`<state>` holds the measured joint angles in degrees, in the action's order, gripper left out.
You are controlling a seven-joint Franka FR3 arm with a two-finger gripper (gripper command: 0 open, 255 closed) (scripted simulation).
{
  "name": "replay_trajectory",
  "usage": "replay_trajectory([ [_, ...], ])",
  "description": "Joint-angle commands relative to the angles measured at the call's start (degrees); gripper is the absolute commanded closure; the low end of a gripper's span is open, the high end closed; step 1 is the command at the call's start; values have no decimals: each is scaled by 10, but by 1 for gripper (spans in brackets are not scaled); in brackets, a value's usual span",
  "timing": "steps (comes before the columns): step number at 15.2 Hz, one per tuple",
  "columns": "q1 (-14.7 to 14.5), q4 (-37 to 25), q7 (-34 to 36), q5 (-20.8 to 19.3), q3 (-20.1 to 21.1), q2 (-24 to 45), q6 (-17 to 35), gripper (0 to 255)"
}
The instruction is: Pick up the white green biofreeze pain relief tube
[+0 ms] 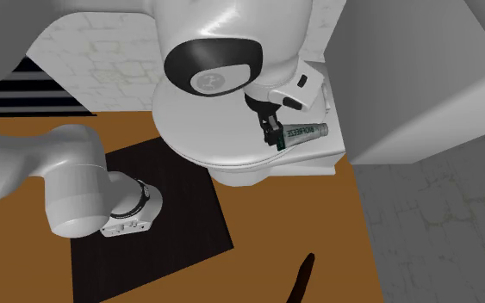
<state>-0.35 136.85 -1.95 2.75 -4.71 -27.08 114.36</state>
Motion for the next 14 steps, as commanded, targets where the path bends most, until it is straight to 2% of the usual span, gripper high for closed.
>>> replay_trajectory([
  [1,0,-6,4,7,-2,37,46,0],
  [9,-3,-62,8,48,-13,191,195,0],
  [14,-4,-48,0,56,-14,210,229,0],
])
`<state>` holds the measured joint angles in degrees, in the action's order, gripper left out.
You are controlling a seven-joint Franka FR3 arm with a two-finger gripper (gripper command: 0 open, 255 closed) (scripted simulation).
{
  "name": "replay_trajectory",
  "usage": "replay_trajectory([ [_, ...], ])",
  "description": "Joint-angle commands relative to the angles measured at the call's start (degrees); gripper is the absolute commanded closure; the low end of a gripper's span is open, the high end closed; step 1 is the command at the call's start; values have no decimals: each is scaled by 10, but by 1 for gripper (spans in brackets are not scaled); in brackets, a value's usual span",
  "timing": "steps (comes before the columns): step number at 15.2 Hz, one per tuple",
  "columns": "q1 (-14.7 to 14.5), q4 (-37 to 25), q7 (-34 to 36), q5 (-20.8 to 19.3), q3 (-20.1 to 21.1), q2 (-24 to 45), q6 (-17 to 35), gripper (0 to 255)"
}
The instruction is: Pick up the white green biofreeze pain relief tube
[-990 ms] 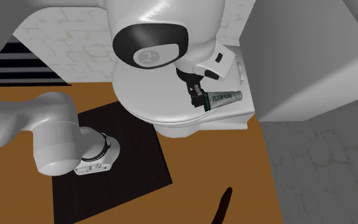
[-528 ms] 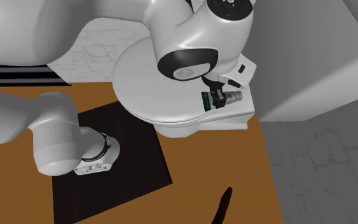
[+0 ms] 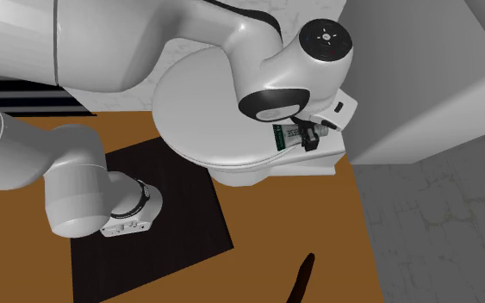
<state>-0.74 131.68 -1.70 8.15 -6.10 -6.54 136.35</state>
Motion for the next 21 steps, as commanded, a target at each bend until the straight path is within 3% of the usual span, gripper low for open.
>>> replay_trajectory([
  [1,-1,8,-4,4,0,9,17,0],
  [5,-1,17,-9,9,-1,20,37,0],
  [6,-1,16,-9,9,0,20,37,255],
  [15,-1,17,-9,9,-1,20,37,255],
  [21,0,-6,2,-2,0,-4,-9,255],
])
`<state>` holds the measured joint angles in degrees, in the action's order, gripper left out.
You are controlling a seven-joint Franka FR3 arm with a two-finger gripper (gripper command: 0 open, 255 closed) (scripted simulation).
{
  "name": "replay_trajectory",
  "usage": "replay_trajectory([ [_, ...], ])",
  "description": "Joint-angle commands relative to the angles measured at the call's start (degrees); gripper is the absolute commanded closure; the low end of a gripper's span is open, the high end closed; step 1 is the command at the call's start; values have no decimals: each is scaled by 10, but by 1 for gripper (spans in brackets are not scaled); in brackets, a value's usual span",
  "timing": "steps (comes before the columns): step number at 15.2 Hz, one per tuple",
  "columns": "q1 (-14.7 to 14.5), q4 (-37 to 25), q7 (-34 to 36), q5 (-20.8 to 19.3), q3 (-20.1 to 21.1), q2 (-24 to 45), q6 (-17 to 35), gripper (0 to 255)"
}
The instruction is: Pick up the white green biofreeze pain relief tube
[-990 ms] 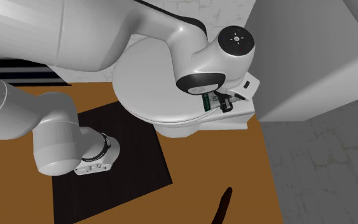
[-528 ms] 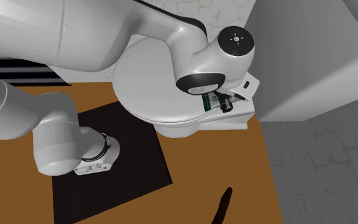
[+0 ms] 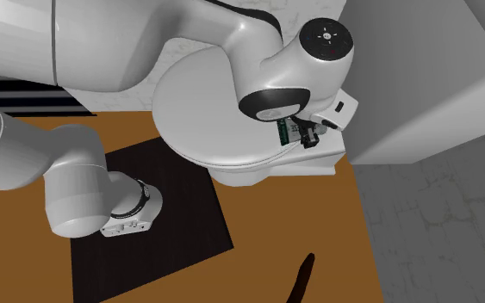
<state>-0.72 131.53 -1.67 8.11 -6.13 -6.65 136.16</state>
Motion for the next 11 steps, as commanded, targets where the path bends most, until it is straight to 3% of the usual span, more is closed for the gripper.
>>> replay_trajectory([
  [1,0,-8,4,-3,0,-7,-15,255],
  [11,2,-48,15,-13,1,-31,-78,255],
])
